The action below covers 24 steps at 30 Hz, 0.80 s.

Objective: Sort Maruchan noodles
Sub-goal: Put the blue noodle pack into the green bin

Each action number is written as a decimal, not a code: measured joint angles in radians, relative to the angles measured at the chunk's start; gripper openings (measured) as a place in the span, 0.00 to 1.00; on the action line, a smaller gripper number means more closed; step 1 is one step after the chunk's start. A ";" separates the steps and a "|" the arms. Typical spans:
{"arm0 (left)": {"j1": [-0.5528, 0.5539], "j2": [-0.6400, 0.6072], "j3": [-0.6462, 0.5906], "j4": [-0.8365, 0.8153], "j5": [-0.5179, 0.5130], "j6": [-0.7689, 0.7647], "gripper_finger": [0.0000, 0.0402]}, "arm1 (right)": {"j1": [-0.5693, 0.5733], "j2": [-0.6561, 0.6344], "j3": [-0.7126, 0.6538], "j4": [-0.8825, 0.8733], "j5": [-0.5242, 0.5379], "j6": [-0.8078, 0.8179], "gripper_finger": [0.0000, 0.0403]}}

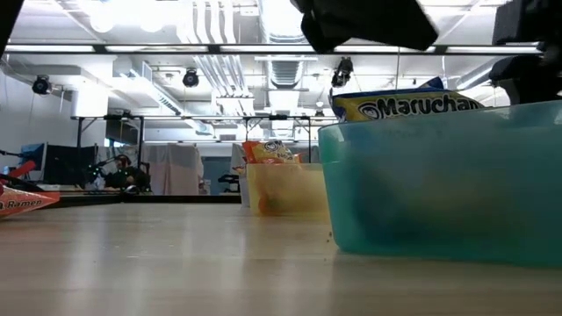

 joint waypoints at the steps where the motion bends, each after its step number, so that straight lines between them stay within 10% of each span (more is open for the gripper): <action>1: -0.002 0.000 0.000 -0.003 0.009 -0.011 0.00 | -0.007 -0.001 -0.001 -0.018 0.017 -0.011 0.85; 24: 0.030 0.078 -0.036 0.002 0.145 -0.264 0.00 | -0.216 -0.002 -0.110 0.420 -0.168 -0.540 0.84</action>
